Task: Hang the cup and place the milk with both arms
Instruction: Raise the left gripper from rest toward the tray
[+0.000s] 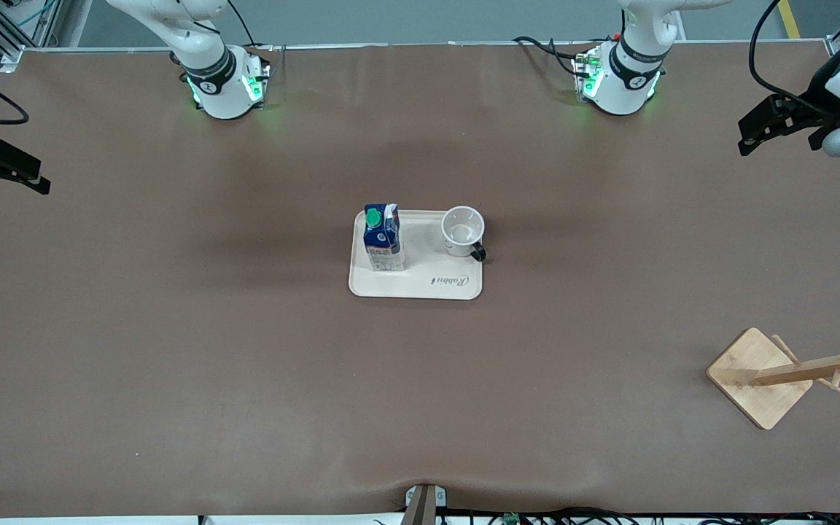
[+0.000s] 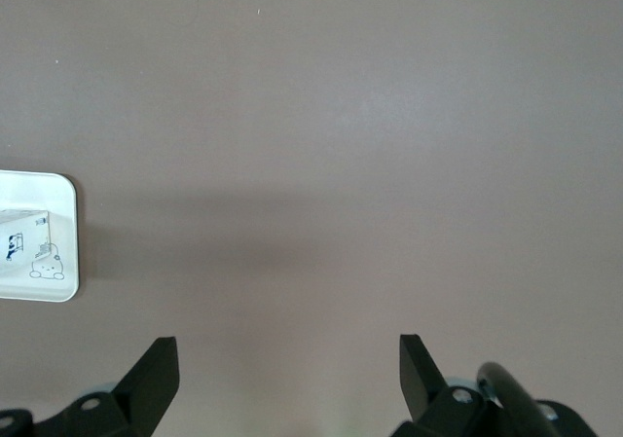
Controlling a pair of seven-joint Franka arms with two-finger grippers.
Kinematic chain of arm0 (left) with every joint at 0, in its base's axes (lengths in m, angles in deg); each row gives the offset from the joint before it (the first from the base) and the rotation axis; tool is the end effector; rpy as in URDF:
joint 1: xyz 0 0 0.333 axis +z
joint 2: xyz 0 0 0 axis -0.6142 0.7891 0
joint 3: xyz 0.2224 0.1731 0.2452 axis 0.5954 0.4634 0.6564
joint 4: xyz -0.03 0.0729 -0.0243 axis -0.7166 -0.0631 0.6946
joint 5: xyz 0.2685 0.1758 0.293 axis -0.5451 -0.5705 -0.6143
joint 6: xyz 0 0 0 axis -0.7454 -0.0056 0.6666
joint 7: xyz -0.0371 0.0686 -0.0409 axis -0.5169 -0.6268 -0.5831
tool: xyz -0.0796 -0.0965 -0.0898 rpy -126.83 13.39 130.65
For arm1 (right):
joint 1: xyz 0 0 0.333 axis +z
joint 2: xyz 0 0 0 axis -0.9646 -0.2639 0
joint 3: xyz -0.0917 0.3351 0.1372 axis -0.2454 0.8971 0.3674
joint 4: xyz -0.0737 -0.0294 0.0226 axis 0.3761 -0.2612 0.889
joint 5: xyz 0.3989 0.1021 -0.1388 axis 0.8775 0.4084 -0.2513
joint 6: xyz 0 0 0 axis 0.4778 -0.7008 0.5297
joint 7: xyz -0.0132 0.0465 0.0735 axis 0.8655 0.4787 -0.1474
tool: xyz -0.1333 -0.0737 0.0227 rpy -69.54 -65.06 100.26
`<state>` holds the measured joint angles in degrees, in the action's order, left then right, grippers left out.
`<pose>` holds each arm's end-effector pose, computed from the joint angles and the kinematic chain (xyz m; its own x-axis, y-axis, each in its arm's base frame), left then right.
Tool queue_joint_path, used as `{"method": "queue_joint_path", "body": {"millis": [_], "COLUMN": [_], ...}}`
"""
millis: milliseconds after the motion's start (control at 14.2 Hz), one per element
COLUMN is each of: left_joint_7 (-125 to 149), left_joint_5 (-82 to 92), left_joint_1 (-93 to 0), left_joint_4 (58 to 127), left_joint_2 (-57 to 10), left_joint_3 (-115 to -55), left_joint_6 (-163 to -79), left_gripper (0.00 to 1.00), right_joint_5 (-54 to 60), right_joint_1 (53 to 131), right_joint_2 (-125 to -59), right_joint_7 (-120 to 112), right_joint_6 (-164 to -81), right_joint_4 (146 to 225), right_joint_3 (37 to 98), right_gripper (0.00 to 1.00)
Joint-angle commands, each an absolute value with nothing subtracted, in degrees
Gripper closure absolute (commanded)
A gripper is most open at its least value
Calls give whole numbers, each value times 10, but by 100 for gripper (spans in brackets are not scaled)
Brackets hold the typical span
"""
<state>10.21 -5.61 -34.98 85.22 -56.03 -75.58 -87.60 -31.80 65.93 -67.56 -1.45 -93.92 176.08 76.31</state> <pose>0.5355 -0.0539 0.6732 0.9985 0.0474 -0.0257 0.0461 -0.9977 -0.0501 0.5819 -0.0496 0.6442 0.9989 0.0369 -0.0286 0.0359 -0.9988 -0.0332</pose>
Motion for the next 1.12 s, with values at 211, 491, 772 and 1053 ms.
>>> {"method": "queue_joint_path", "body": {"millis": [211,491,772,1053], "left_joint_7": [110,101,98,84], "left_joint_5": [-61,-65,-60,-55], "left_joint_1": [-347,-348,-353,-367], "left_joint_4": [839,825,835,847], "left_joint_2": [-555,-543,-543,-541], "left_joint_3": [-756,-757,-764,-769], "left_joint_6": [-871,-871,-853,-852], "left_gripper": [0,0,0,0], "right_joint_5": [-321,-320,-319,-319], "right_joint_1": [655,654,653,654], "right_joint_2": [-669,-669,-669,-669], "right_joint_7": [-22,-22,-22,-22], "right_joint_6": [-936,-934,-932,-932], "right_joint_4": [1763,1764,1764,1764], "right_joint_3": [768,768,768,768], "right_gripper": [0,0,0,0]}}
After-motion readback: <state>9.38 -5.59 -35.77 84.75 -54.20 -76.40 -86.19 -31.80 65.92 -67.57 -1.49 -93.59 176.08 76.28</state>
